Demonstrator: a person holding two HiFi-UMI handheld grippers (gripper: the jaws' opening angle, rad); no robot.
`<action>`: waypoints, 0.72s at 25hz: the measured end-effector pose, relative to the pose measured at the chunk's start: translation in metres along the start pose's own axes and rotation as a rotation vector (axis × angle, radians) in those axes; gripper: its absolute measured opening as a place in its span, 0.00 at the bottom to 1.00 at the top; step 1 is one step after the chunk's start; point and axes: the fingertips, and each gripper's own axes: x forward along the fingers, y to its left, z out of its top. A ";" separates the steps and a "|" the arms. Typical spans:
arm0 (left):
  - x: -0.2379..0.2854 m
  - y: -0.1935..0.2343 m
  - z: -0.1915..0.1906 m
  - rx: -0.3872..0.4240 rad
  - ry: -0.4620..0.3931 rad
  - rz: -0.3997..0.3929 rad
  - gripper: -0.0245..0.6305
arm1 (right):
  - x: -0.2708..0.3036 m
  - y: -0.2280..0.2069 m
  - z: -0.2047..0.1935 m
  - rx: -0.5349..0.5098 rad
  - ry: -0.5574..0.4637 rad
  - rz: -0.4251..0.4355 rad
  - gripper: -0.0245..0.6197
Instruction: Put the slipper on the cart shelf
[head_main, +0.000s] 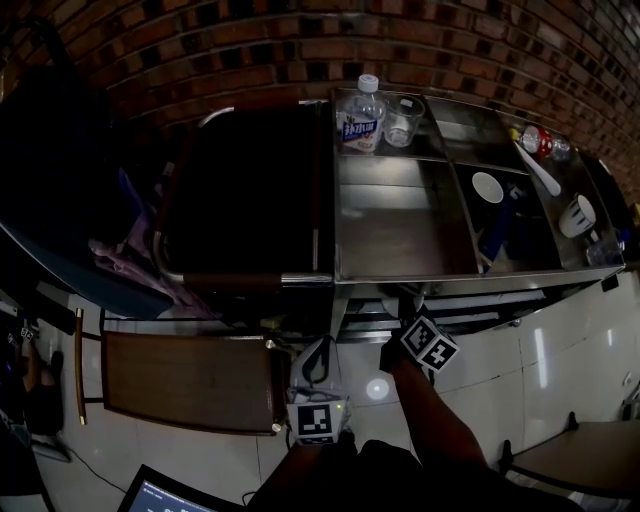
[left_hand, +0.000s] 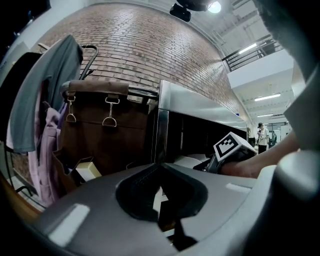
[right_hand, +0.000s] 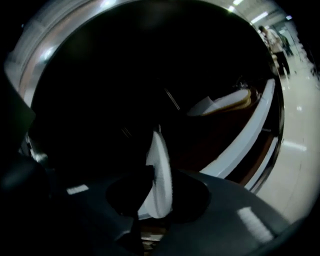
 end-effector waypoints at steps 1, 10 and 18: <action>0.000 -0.001 0.001 0.000 -0.005 0.000 0.06 | 0.000 -0.002 0.001 -0.055 -0.001 -0.024 0.18; -0.004 -0.009 0.002 -0.001 -0.017 -0.002 0.06 | 0.004 -0.016 0.008 -0.398 0.000 -0.193 0.35; -0.010 -0.012 0.005 0.001 -0.011 0.002 0.06 | 0.011 -0.019 0.016 -0.514 -0.006 -0.211 0.46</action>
